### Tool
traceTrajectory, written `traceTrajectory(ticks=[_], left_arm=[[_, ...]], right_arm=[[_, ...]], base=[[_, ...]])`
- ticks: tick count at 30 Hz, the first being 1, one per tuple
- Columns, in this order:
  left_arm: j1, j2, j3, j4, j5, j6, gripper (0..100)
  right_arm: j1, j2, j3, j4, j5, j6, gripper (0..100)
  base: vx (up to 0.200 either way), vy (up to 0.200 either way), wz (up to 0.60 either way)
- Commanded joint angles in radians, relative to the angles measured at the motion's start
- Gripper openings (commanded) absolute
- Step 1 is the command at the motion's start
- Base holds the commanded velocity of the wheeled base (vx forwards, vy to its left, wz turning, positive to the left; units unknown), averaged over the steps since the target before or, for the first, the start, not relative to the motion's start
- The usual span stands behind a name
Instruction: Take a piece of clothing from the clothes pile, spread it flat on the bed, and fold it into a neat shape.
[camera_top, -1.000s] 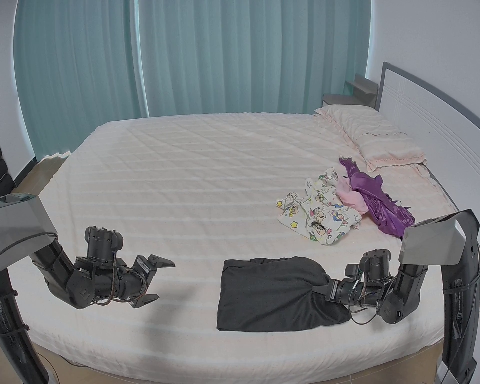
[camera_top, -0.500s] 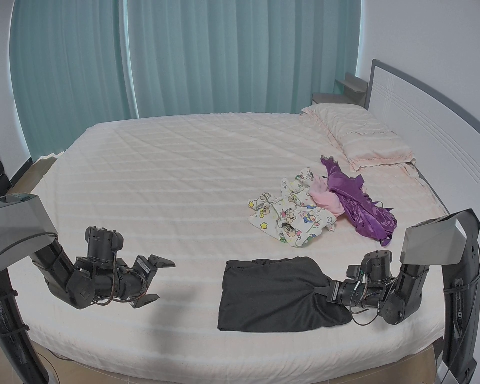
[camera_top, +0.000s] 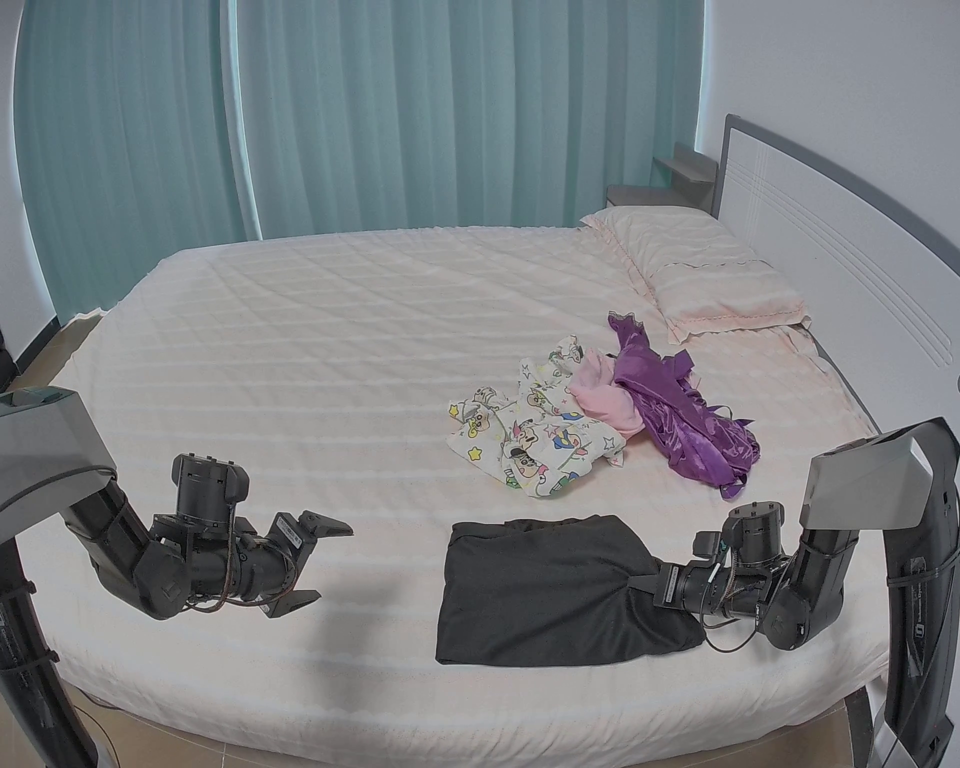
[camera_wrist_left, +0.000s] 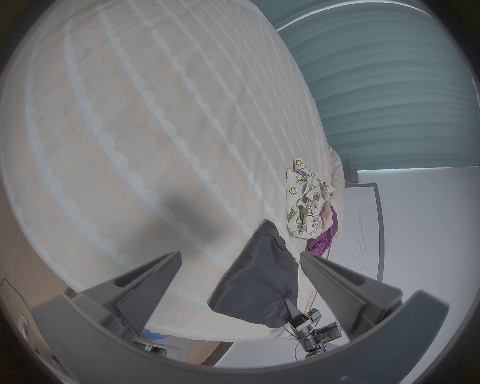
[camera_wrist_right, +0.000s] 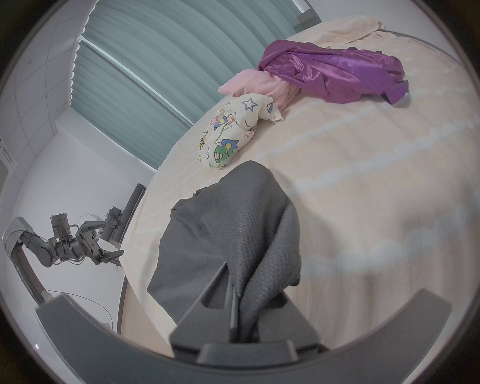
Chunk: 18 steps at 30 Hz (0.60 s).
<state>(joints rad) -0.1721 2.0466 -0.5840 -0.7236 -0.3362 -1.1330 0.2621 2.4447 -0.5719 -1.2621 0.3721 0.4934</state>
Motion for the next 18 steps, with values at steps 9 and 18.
traceTrajectory(ticks=[9, 18], left_arm=[[-0.004, 0.000, 0.003, 0.001, 0.000, -0.001, 100], [-0.004, -0.002, 0.012, 0.000, 0.000, 0.001, 100]], right_arm=[[-0.001, -0.003, 0.020, 0.004, 0.001, -0.016, 100], [-0.107, -0.052, -0.008, 0.027, 0.008, -0.033, 100]], base=[[0.000, 0.000, 0.00], [0.000, 0.000, 0.00]])
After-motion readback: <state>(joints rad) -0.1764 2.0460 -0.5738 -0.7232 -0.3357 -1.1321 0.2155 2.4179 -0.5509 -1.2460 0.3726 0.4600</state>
